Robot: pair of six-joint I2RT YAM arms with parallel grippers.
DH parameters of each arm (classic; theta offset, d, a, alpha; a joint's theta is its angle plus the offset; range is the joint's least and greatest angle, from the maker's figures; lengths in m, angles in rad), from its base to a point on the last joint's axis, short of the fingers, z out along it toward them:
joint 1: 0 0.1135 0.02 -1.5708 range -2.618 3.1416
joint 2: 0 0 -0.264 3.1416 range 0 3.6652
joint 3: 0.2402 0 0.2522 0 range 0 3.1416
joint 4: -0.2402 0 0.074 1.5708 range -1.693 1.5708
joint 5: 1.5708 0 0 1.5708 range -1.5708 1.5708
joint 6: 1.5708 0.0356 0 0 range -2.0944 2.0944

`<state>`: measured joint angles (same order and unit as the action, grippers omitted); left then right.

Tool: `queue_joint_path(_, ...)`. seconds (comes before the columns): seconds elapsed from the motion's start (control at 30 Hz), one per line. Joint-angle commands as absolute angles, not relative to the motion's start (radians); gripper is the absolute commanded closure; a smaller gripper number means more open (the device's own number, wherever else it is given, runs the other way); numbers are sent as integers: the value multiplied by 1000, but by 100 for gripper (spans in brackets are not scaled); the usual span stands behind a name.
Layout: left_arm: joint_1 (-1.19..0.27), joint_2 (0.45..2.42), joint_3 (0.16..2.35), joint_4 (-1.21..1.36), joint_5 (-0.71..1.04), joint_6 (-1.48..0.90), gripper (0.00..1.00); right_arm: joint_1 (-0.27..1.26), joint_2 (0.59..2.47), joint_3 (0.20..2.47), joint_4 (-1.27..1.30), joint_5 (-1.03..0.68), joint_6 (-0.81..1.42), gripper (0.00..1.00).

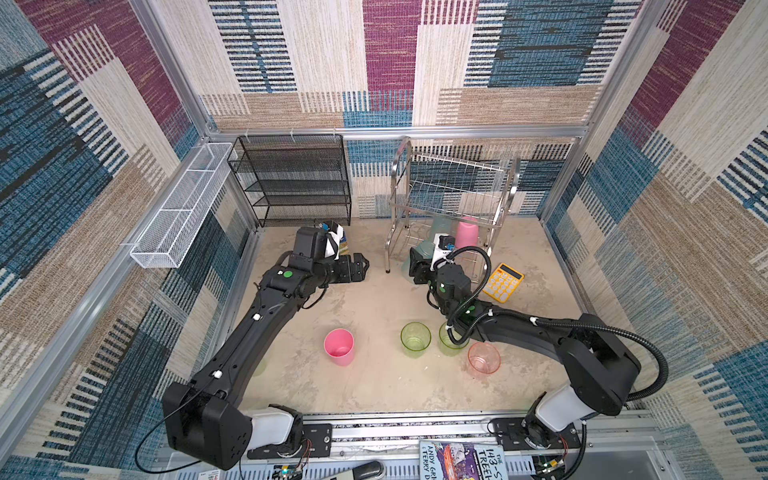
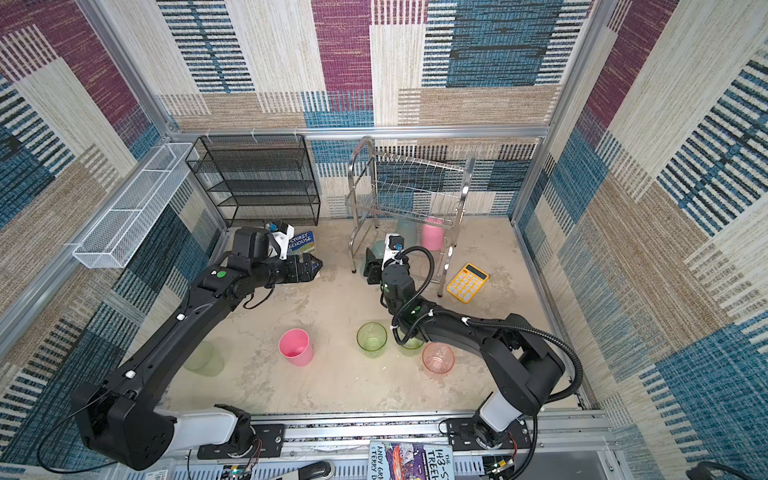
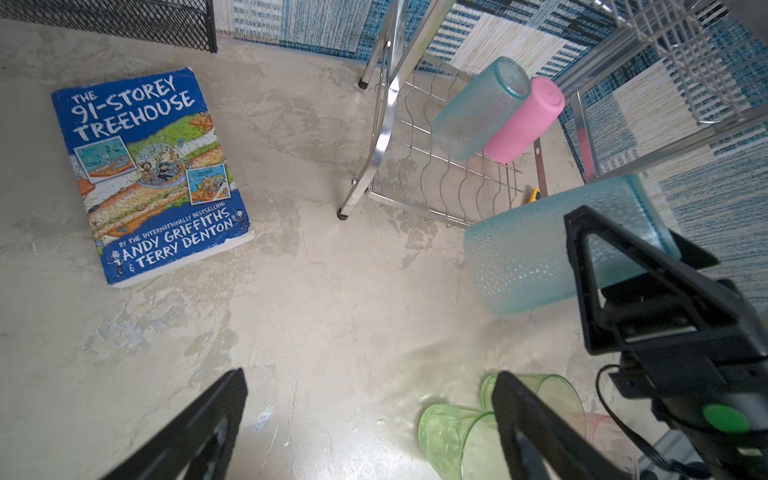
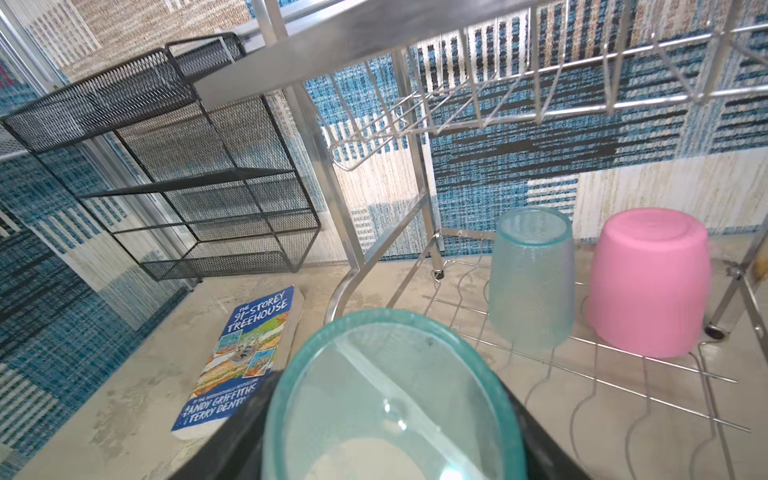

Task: Load the cups into the dish rack
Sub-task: 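Carry the teal cup with the right gripper over the dish rack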

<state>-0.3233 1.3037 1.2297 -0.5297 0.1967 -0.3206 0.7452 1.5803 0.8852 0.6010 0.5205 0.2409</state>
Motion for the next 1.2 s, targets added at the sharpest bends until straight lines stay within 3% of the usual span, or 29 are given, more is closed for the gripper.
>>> queue_joint_path(0.0,-325,1284,1203,-477,143,-241,4,747,1588,900,651,566,158,43)
queue_joint_path(0.67,-337,1171,1004,-223,178,-91,6,734,1717,968,689,575,11,43)
queue_joint_path(1.17,-335,1193,997,-203,208,-117,6,675,1849,1069,759,540,-14,43)
